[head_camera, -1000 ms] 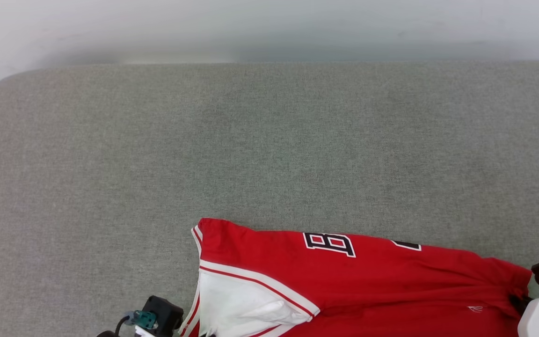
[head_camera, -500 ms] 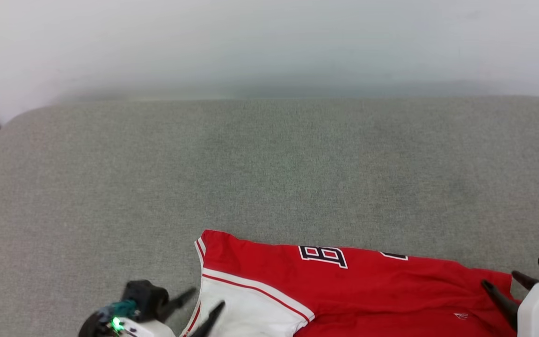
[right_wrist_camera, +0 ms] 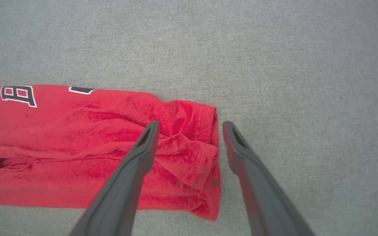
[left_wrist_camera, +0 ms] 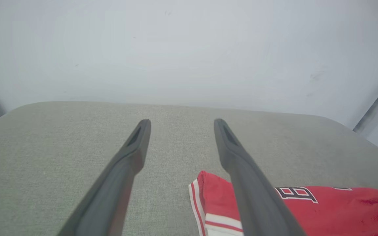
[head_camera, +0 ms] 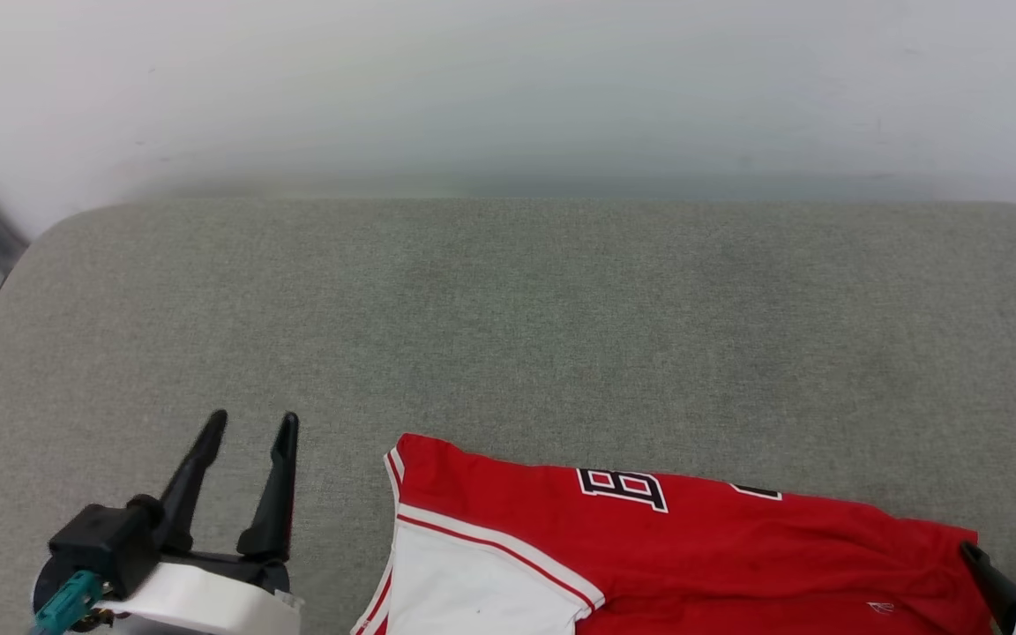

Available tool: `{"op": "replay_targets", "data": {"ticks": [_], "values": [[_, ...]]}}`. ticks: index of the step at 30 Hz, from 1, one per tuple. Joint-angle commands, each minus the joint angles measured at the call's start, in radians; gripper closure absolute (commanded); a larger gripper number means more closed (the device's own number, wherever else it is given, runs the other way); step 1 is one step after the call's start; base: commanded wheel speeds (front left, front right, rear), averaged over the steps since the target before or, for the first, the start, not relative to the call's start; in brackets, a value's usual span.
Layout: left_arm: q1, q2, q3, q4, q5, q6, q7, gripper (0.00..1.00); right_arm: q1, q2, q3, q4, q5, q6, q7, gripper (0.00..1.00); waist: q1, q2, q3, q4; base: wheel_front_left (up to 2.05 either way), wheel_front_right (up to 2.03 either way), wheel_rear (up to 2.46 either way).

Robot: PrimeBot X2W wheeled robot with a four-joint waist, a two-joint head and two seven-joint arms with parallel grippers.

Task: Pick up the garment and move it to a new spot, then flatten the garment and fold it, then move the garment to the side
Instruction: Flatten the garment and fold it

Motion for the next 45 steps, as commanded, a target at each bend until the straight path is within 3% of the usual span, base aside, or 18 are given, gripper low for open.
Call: {"op": "replay_targets", "data": {"ticks": [1, 9, 12, 13, 17, 30, 36, 37, 39, 40, 41, 45], "values": [[0.011, -0.018, 0.026, -0.011, 0.021, -0.007, -0.006, 0.00, 0.013, 0.017, -0.014, -0.007, -0.015, 0.000, 0.007, 0.00, 0.0000, 0.0000, 0.005, 0.005, 0.00, 0.00, 0.00], [0.098, -0.200, 0.224, -0.048, 0.264, -0.111, -0.005, 0.00, 0.035, 0.117, -0.123, -0.009, -0.090, 0.000, 0.050, 0.00, 0.0000, 0.0000, 0.040, 0.024, 0.00, 0.00, 0.00], [0.102, -0.250, 0.260, -0.036, 0.308, -0.167, -0.005, 0.00, 0.017, 0.133, -0.150, 0.012, -0.106, 0.000, 0.048, 0.00, 0.0000, 0.0000, 0.056, 0.033, 0.00, 0.00, 0.00], [0.088, -0.282, 0.281, -0.017, 0.350, -0.216, -0.005, 0.00, 0.001, 0.143, -0.169, 0.049, -0.095, 0.000, 0.061, 0.00, 0.0000, 0.0000, 0.074, 0.042, 0.00, 0.00, 0.00], [0.064, -0.320, 0.304, -0.003, 0.384, -0.258, -0.005, 0.00, -0.012, 0.128, -0.185, 0.108, -0.104, 0.000, 0.059, 0.00, 0.0000, 0.0000, 0.098, 0.057, 0.00, 0.00, 0.00], [0.027, -0.363, 0.329, 0.027, 0.420, -0.295, -0.005, 0.00, -0.024, 0.149, -0.074, 0.275, -0.033, 0.004, 0.116, 0.00, 0.0000, 0.0000, 0.156, 0.094, 0.00, 0.00, 0.00], [0.020, -0.368, 0.334, 0.032, 0.420, -0.297, -0.005, 0.00, 0.016, 0.174, 0.009, 0.281, 0.007, 0.008, 0.151, 0.00, 0.0000, 0.0000, 0.156, 0.101, 0.00, 0.00, 0.00], [0.022, -0.368, 0.332, 0.033, 0.420, -0.298, -0.005, 0.00, 0.018, 0.175, 0.004, 0.283, 0.004, 0.008, 0.145, 0.51, 0.0000, 0.0000, 0.153, 0.100, 0.00, 0.00, 0.00], [0.027, -0.368, 0.328, 0.036, 0.418, -0.298, -0.005, 0.00, 0.010, 0.168, -0.022, 0.290, -0.018, 0.008, 0.131, 0.94, 0.0000, 0.0000, 0.147, 0.097, 0.00, 0.00, 0.00], [0.030, -0.368, 0.326, 0.038, 0.417, -0.298, -0.005, 0.00, 0.004, 0.160, -0.031, 0.290, -0.033, 0.007, 0.121, 0.83, 0.0000, 0.0000, 0.144, 0.096, 0.00, 0.00, 0.00], [0.032, -0.366, 0.325, 0.039, 0.416, -0.298, -0.005, 0.00, -0.002, 0.154, -0.039, 0.288, -0.043, 0.006, 0.111, 1.00, 0.0000, 0.0000, 0.140, 0.094, 0.00, 0.00, 0.00], [0.039, -0.361, 0.327, 0.041, 0.412, -0.298, -0.005, 0.00, -0.038, 0.125, -0.084, 0.260, -0.052, 0.000, 0.071, 1.00, 0.0000, 0.0000, 0.128, 0.085, 0.00, 0.00, 0.00]]}}
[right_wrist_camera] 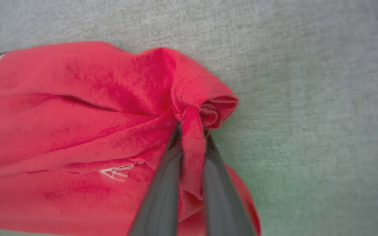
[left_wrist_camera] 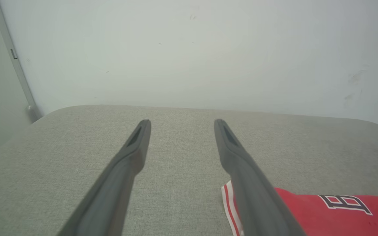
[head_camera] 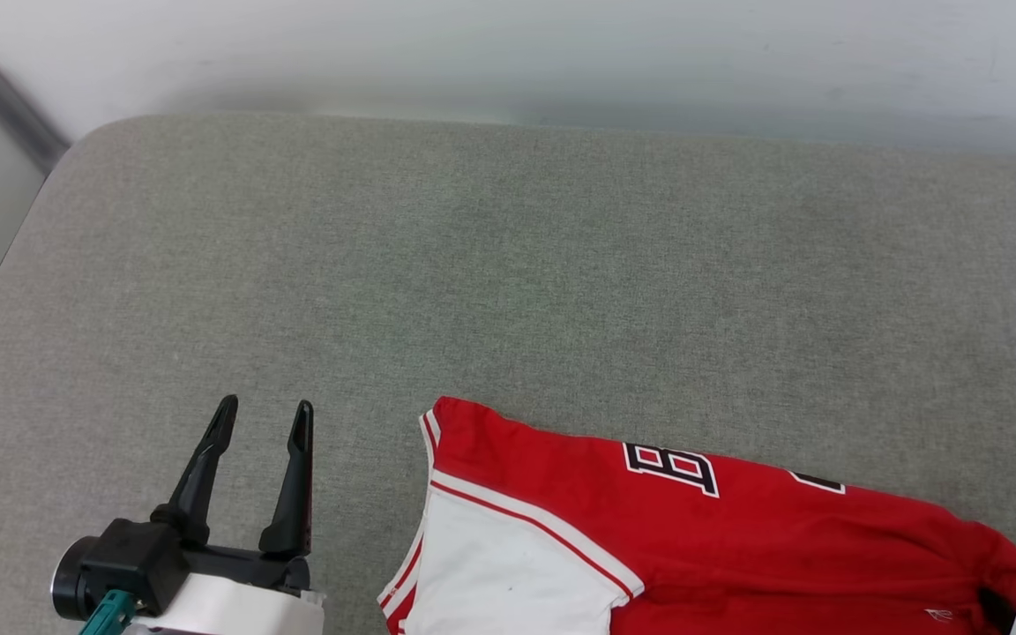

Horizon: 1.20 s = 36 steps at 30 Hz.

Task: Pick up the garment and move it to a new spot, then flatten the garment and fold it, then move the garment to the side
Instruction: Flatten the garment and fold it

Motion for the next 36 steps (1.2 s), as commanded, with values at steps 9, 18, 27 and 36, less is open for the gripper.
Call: {"op": "replay_targets", "data": {"ticks": [9, 18, 27, 36], "values": [[0.020, 0.012, 0.001, 0.012, -0.012, -0.001, -0.002, 0.00, -0.070, -0.062, -0.134, 0.007, -0.084, -0.001, -0.080, 1.00, 0.0000, 0.0000, -0.027, -0.021, 0.00, 0.00, 0.00], [0.033, 0.016, -0.003, 0.028, -0.025, -0.001, -0.002, 0.00, -0.091, -0.027, -0.182, -0.035, -0.097, -0.001, -0.082, 1.00, 0.0000, 0.0000, -0.067, -0.038, 0.00, 0.00, 0.00], [0.046, 0.016, -0.001, 0.034, -0.025, -0.002, -0.002, 0.00, -0.004, 0.038, -0.081, -0.242, -0.042, -0.001, 0.044, 1.00, 0.0000, 0.0000, -0.111, -0.044, 0.00, 0.00, 0.00], [0.062, -0.004, -0.015, 0.044, -0.029, -0.002, -0.002, 0.00, 0.086, 0.133, 0.069, -0.419, 0.078, -0.001, 0.189, 1.00, 0.0000, 0.0000, -0.128, -0.016, 0.00, 0.00, 0.00]]}}
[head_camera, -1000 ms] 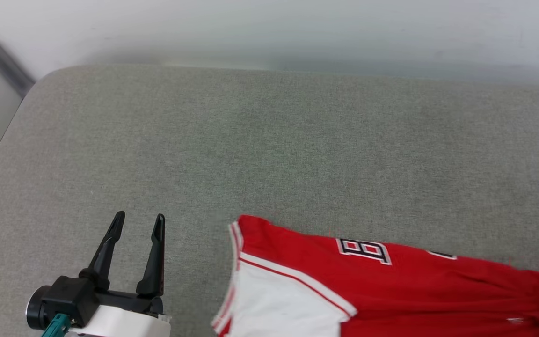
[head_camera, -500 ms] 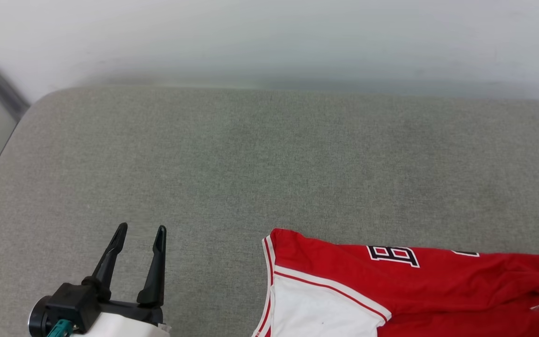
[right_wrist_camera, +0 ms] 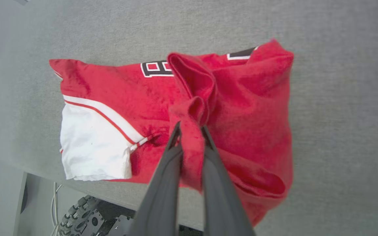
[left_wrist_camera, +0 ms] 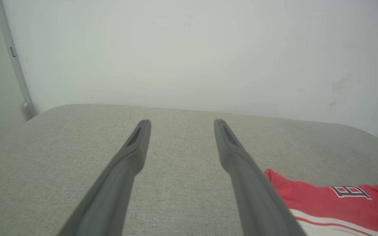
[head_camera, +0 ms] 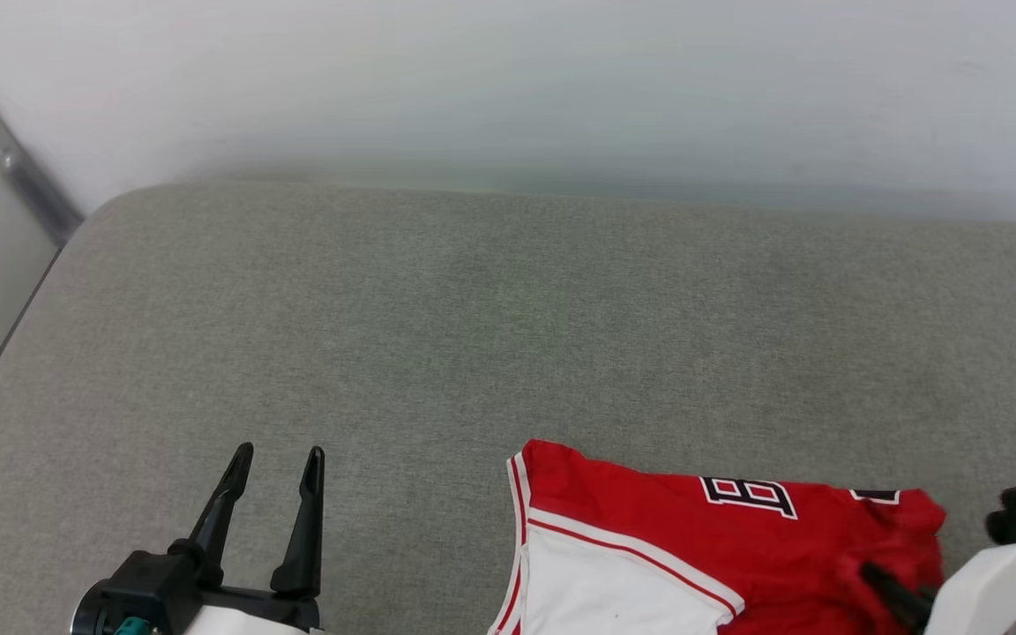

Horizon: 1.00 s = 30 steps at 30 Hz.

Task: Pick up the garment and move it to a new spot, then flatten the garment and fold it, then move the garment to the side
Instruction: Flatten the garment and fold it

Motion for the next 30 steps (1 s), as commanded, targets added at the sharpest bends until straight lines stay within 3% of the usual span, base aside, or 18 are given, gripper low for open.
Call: {"op": "replay_targets", "data": {"ticks": [1, 5, 13, 22, 27, 29, 30], "values": [[0.007, -0.005, -0.001, 0.000, -0.003, -0.002, -0.002, 0.00, 0.013, 0.007, 0.010, -0.007, 0.018, -0.001, 0.005, 1.00, 0.0000, 0.0000, -0.001, 0.006, 0.00, 0.00, 0.00], [0.007, -0.008, 0.000, 0.003, -0.006, -0.002, -0.002, 0.00, 0.019, 0.014, 0.074, 0.008, 0.160, -0.001, -0.011, 1.00, 0.0000, 0.0000, -0.004, 0.022, 0.00, 0.00, 0.00], [0.005, -0.006, -0.007, 0.010, -0.004, -0.002, -0.002, 0.00, -0.026, 0.015, 0.236, 0.123, 0.385, -0.001, -0.154, 1.00, 0.0000, 0.0000, -0.011, 0.055, 0.00, 0.00, 0.00], [-0.002, -0.002, -0.021, 0.016, -0.004, -0.002, -0.002, 0.00, -0.137, 0.014, 0.372, 0.327, 0.501, -0.001, -0.331, 1.00, 0.0000, 0.0000, -0.002, 0.094, 0.00, 0.00, 0.00], [-0.006, 0.000, -0.021, 0.018, -0.006, -0.002, -0.002, 0.00, -0.211, 0.014, 0.428, 0.464, 0.476, -0.001, -0.420, 1.00, 0.0000, 0.0000, 0.001, 0.109, 0.00, 0.00, 0.00], [-0.008, 0.001, -0.020, 0.018, -0.007, -0.002, -0.002, 0.00, -0.234, 0.014, 0.448, 0.504, 0.455, -0.001, -0.441, 0.00, 0.0000, 0.0000, 0.002, 0.112, 0.00, 0.00, 0.00], [-0.007, 0.001, -0.018, 0.019, -0.007, -0.002, -0.002, 0.00, -0.241, 0.014, 0.460, 0.518, 0.457, -0.001, -0.448, 0.00, 0.0000, 0.0000, 0.001, 0.112, 0.00, 0.00, 0.00]]}}
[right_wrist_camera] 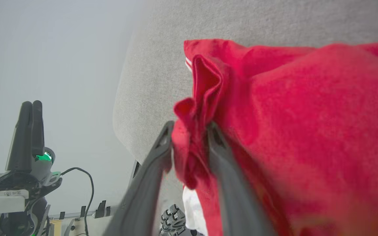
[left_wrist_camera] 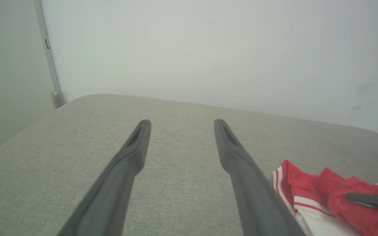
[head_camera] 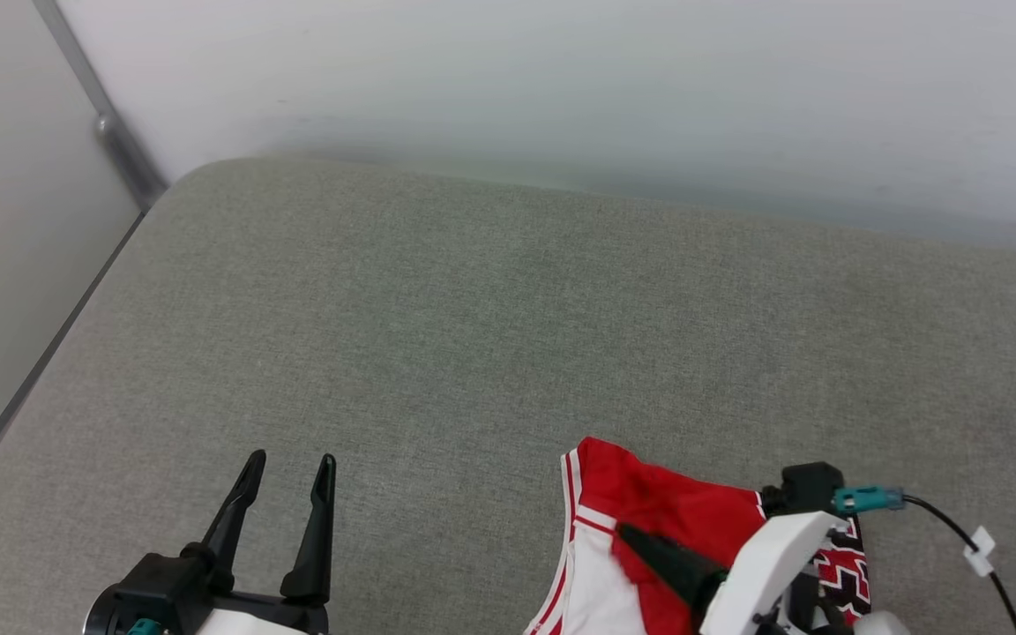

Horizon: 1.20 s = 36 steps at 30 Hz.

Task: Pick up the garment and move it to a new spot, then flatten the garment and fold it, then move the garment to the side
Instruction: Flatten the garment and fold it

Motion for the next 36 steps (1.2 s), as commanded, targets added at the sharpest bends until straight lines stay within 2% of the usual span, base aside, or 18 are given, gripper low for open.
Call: {"op": "replay_targets", "data": {"ticks": [1, 5, 11, 13, 16, 20, 23, 29, 33, 36], "values": [[-0.007, 0.001, 0.006, 0.000, 0.001, -0.002, -0.002, 0.00, -0.017, 0.003, 0.019, 0.005, 0.012, 0.000, -0.005, 0.00, 0.0000, 0.0000, -0.001, -0.001, 0.00, 0.00, 0.00], [0.001, 0.001, 0.007, 0.006, 0.004, -0.002, -0.002, 0.00, -0.030, 0.002, 0.099, 0.001, 0.102, 0.000, 0.019, 0.00, 0.0000, 0.0000, -0.004, -0.010, 0.00, 0.00, 0.00], [-0.002, -0.003, 0.007, 0.007, 0.005, -0.002, -0.002, 0.00, -0.086, 0.001, 0.076, -0.010, 0.057, 0.000, 0.004, 0.00, 0.0000, 0.0000, -0.014, -0.044, 0.00, 0.00, 0.00], [-0.004, -0.002, 0.005, 0.006, 0.006, -0.002, -0.002, 0.00, -0.117, 0.001, 0.051, -0.040, 0.001, 0.000, 0.003, 0.00, 0.0000, 0.0000, -0.015, -0.058, 0.00, 0.00, 0.00], [-0.008, -0.003, 0.008, 0.002, 0.007, -0.002, -0.002, 0.00, -0.154, -0.002, 0.002, -0.104, -0.192, 0.000, 0.001, 0.00, 0.0000, 0.0000, -0.013, -0.080, 0.00, 0.00, 0.00], [-0.018, -0.005, 0.009, -0.003, 0.005, -0.002, -0.002, 0.00, -0.187, -0.053, -0.066, -0.197, -0.441, 0.000, -0.040, 0.00, 0.0000, 0.0000, -0.005, -0.107, 0.00, 0.00, 0.00], [-0.023, -0.008, 0.007, -0.004, 0.006, -0.002, -0.002, 0.00, -0.199, -0.111, -0.089, -0.242, -0.564, 0.000, -0.091, 0.00, 0.0000, 0.0000, 0.001, -0.125, 0.00, 0.00, 0.00], [-0.038, -0.013, 0.003, -0.009, 0.003, -0.002, -0.002, 0.00, -0.155, -0.211, -0.140, -0.284, -0.692, 0.000, -0.227, 0.00, 0.0000, 0.0000, 0.008, -0.150, 0.00, 0.00, 0.00], [-0.034, -0.015, 0.001, -0.012, 0.005, -0.002, -0.002, 0.00, -0.098, -0.218, -0.203, -0.304, -0.710, 0.000, -0.310, 0.00, 0.0000, 0.0000, 0.006, -0.160, 0.00, 0.00, 0.00], [-0.028, -0.018, -0.003, -0.018, 0.000, -0.002, -0.002, 0.00, -0.048, -0.198, -0.249, -0.320, -0.698, 0.000, -0.367, 0.00, 0.0000, 0.0000, 0.006, -0.165, 0.00, 0.00, 0.00]]}}
